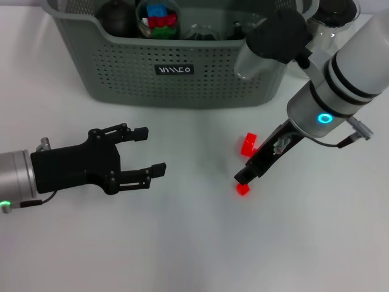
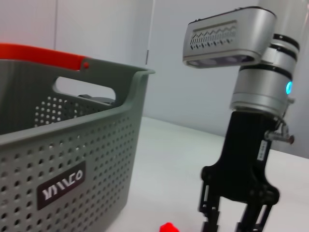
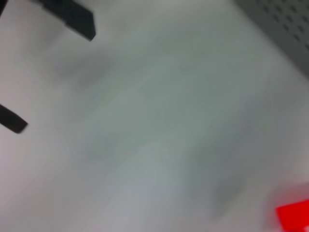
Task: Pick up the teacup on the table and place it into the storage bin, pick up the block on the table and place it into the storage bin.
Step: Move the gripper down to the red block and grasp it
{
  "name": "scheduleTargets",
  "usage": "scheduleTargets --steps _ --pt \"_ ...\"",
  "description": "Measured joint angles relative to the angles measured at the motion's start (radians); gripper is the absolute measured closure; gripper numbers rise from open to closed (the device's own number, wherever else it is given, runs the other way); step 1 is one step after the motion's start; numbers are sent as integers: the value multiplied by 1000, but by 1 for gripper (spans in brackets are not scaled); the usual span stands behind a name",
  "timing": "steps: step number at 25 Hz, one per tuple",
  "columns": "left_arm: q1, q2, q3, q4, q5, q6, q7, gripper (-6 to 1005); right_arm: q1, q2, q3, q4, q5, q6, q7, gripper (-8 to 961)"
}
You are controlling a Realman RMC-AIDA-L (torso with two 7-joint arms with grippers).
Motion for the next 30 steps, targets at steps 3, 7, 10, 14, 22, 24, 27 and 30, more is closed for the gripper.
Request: scheduleTargets --steps 3,7,10,14,22,24,27,30 --pt "0 0 -4 -7 0 -12 6 175 1 3 -7 -12 2 -17 63 468" --pt "0 1 -9 -7 0 -14 7 175 3 5 -13 -9 2 -24 97 468" --pt "0 1 -15 -7 0 -15 14 175 3 6 -13 -6 2 -23 104 467" --pt "0 1 -17 -7 0 -15 16 175 2 8 -32 13 2 -4 106 467" --pt "1 1 -16 -7 0 -19 17 175 1 9 -58 36 2 32 105 468" --pt "1 1 -16 -7 0 -22 17 175 0 10 -64 36 3 38 102 468" --pt "1 1 -16 -8 0 -25 18 175 0 10 -84 36 18 47 92 468" --pt "1 1 -16 -9 0 -25 18 175 4 10 -101 36 28 51 83 467"
